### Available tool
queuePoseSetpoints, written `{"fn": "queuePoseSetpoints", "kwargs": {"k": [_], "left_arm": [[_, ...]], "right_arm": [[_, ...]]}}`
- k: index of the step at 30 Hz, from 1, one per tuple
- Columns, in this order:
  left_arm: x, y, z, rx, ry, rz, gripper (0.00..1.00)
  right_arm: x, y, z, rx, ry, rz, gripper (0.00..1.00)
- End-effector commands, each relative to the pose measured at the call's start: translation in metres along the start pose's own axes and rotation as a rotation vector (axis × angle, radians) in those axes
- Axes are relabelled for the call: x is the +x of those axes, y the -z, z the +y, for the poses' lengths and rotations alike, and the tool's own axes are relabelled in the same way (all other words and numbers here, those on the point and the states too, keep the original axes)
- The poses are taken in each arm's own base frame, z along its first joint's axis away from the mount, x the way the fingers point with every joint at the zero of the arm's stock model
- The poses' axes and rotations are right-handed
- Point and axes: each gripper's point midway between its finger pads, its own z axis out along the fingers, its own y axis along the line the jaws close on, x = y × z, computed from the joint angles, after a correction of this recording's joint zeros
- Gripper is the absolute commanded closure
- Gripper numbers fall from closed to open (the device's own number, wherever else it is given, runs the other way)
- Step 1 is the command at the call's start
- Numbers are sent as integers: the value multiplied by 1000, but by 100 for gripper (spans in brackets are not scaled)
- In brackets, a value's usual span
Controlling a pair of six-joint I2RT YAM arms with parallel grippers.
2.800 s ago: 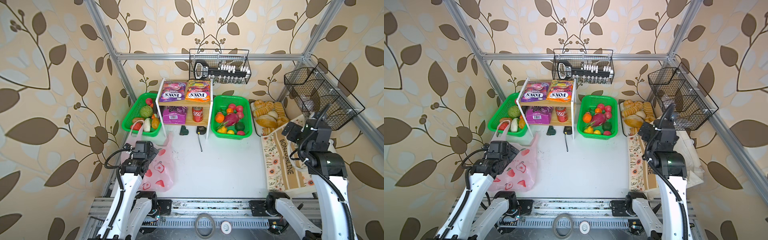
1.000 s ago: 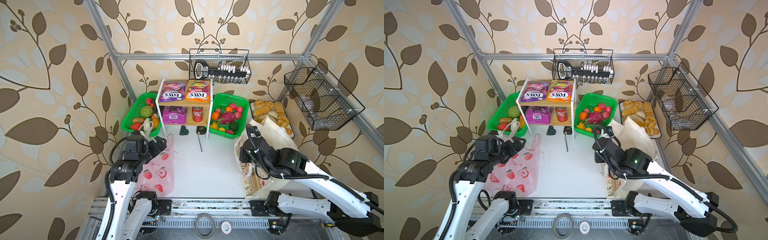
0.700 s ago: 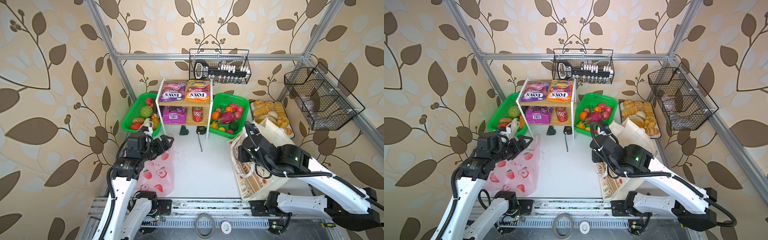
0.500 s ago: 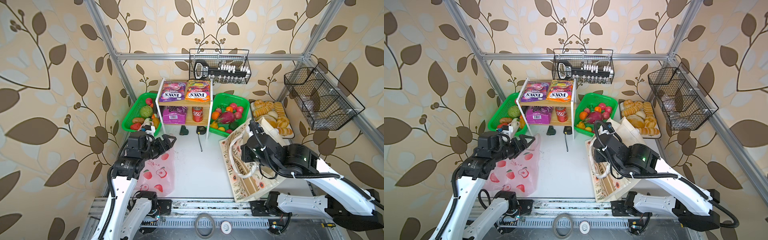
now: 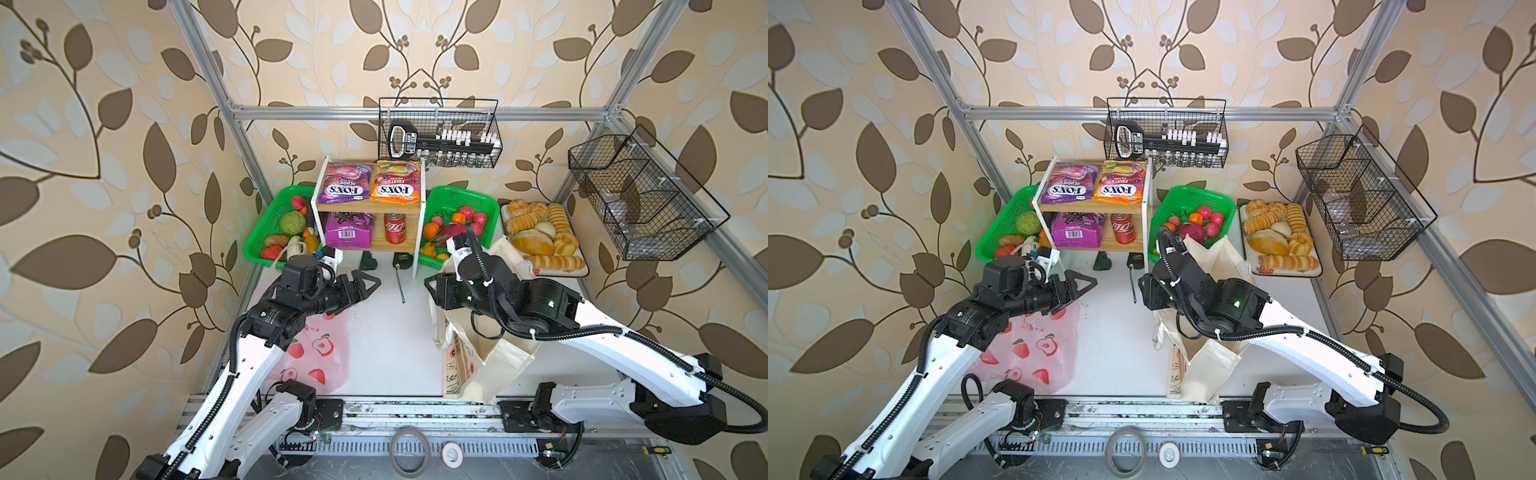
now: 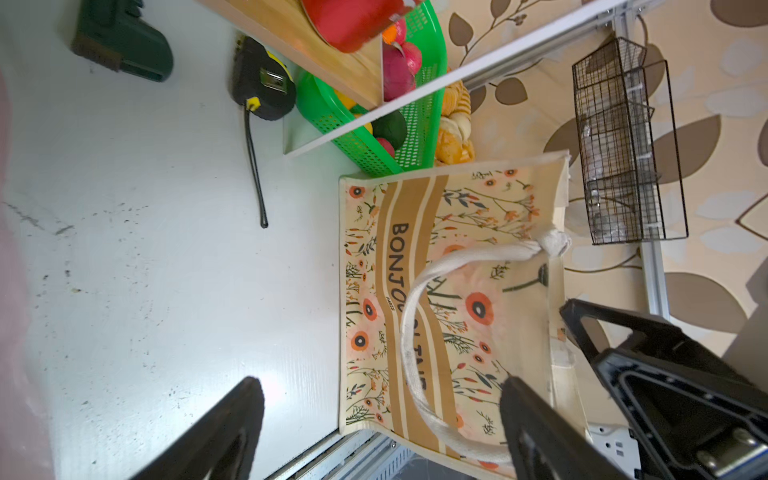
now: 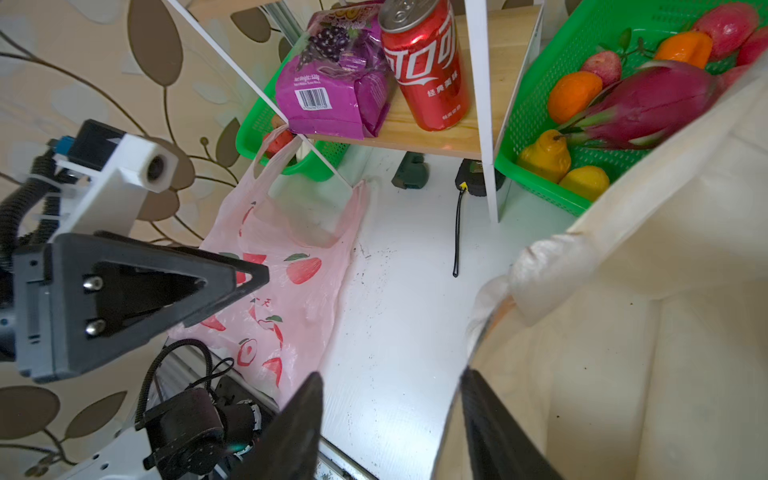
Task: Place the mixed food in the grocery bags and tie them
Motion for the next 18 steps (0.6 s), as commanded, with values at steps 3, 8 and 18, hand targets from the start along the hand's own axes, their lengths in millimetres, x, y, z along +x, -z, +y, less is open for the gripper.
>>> {"fn": "queuePoseSetpoints", "kwargs": {"k": [3, 8, 18], "left_arm": [[-6, 4, -47, 147, -49, -18, 6], [5, -13, -68, 170, -99, 41, 6], [40, -54, -118, 163, -252, 152, 3]], "right_arm": [[-43, 68, -45, 49, -17, -156, 38], [-43, 123, -146, 326, -93, -236, 26], [27, 85, -221, 203, -384, -2, 19]]}}
